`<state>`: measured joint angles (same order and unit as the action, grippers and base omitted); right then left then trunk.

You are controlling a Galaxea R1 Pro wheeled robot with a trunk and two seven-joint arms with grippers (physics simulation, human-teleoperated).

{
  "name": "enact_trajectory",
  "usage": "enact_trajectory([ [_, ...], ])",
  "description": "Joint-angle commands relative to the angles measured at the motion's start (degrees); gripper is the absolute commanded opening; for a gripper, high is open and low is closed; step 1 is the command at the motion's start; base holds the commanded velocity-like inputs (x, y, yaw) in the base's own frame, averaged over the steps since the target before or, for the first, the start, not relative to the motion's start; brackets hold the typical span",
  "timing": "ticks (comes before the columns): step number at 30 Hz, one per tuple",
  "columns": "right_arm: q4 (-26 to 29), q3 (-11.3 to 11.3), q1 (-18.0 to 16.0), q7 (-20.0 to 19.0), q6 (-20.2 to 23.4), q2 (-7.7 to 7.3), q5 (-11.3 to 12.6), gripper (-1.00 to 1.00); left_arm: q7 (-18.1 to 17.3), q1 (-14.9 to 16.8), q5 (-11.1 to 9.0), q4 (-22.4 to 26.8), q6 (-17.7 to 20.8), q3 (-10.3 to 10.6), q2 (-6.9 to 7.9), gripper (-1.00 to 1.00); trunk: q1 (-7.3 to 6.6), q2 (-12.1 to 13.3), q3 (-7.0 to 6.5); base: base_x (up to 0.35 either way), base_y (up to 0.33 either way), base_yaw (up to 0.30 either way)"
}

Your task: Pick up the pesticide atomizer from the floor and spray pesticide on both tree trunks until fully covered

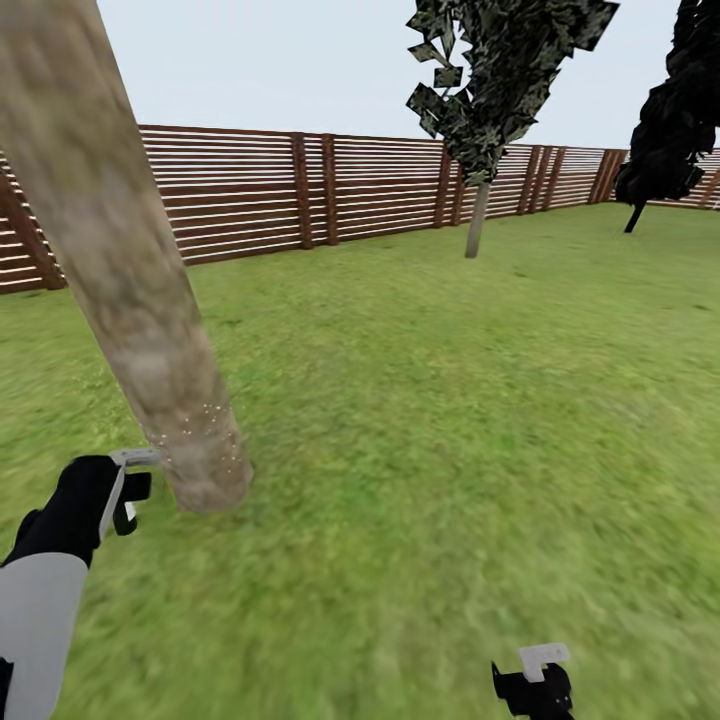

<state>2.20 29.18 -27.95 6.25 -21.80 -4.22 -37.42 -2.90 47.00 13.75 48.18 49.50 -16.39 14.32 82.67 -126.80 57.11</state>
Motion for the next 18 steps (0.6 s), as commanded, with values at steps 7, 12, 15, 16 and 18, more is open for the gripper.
enact_trajectory([
  [7,0.1,0.0,0.0,0.1,0.0,-0.18,0.0,1.00,0.0,0.4,0.2,0.0,0.1,1.4,-0.35,-1.00,0.00,0.0,0.00,0.128,-0.227,0.011],
  [12,0.1,0.0,0.0,0.1,0.0,-0.18,0.0,1.00,0.0,0.5,0.2,0.0,0.1,1.4,-0.35,-1.00,0.00,0.0,0.00,0.015,-0.274,0.000],
  [15,0.1,0.0,0.0,0.1,0.0,-0.12,0.0,1.00,0.0,0.4,0.3,0.0,0.1,1.4,-0.35,-1.00,0.00,0.0,0.00,0.181,-0.227,0.000],
  [16,0.1,0.0,0.0,0.1,0.0,-0.11,0.0,1.00,0.0,0.3,0.3,0.0,0.1,1.4,-0.33,-1.00,0.00,0.0,0.00,0.225,-0.204,0.000],
  [18,0.1,0.0,0.0,0.1,0.0,-0.09,0.0,1.00,0.0,0.3,0.3,0.0,0.1,1.4,-0.18,-1.00,0.00,0.0,0.00,0.235,-0.199,0.000],
])
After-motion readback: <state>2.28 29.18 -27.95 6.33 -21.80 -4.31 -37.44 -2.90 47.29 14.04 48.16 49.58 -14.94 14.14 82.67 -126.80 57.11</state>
